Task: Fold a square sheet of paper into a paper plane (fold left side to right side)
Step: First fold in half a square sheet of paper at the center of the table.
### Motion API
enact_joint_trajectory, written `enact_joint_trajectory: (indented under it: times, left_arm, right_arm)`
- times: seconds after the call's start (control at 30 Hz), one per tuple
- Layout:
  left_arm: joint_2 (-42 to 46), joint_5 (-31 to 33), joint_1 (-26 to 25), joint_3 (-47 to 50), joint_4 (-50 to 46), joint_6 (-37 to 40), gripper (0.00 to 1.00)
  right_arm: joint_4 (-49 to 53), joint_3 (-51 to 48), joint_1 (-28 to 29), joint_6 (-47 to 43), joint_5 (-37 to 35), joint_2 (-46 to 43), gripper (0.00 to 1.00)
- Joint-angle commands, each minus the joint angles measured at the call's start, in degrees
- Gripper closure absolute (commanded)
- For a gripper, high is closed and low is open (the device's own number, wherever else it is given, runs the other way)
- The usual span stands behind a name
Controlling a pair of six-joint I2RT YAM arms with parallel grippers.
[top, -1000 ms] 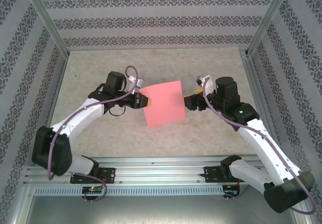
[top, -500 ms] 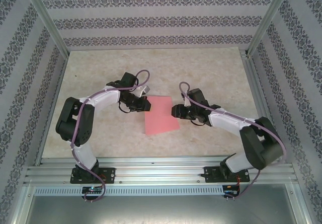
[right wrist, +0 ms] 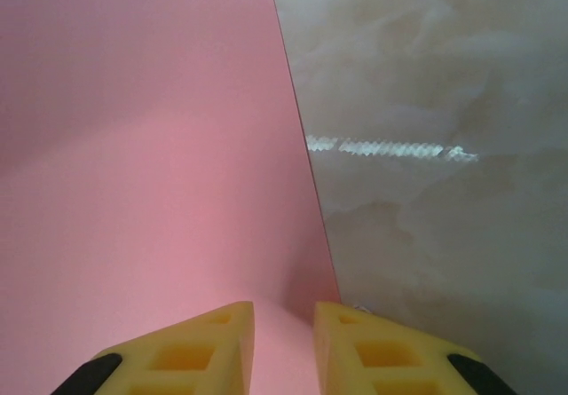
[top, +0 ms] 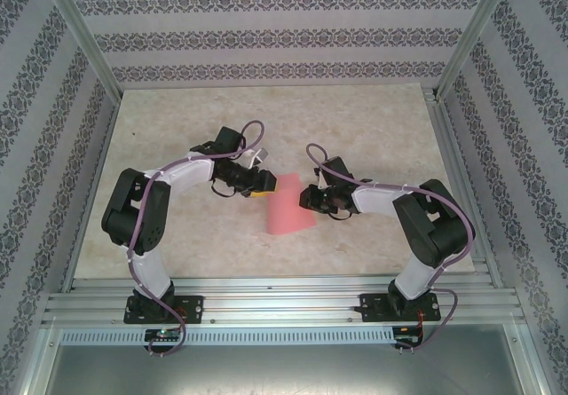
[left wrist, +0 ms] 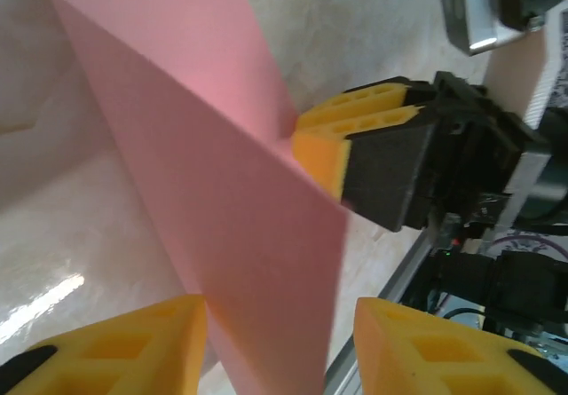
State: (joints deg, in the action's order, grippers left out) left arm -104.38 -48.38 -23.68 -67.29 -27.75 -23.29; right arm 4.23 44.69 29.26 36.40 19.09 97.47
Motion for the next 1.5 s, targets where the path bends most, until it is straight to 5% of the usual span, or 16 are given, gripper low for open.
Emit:
enact_joint_trajectory:
  times: [0.0,0.43,0.93,1.47]
  left_arm:
    - [-0.50,-2.89,-1.86,0.32,5.29,-3.31,0.47]
    - [-3.41,-0.37,-2.44,-0.41,10.82,-8.25,0.42]
    - [-5.13,0.57,-2.51,-1.36,11.40,-9.06,0.42]
    - [-5.09,0.91,-2.65,-1.30,11.47,-8.94,0.42]
  right_arm:
    - [-0.09,0.68,0.58,0.34,0.58,1.23,0.74]
    - [-2.37,0.20,-1.54,0.47,3.40,-0.28,0.71]
    - [-14.08,-4.31,-4.78,7.53,14.23,-8.17,0.54]
    - [-23.83,-2.61,-3.07,15.58,20.26,0.60,0.61]
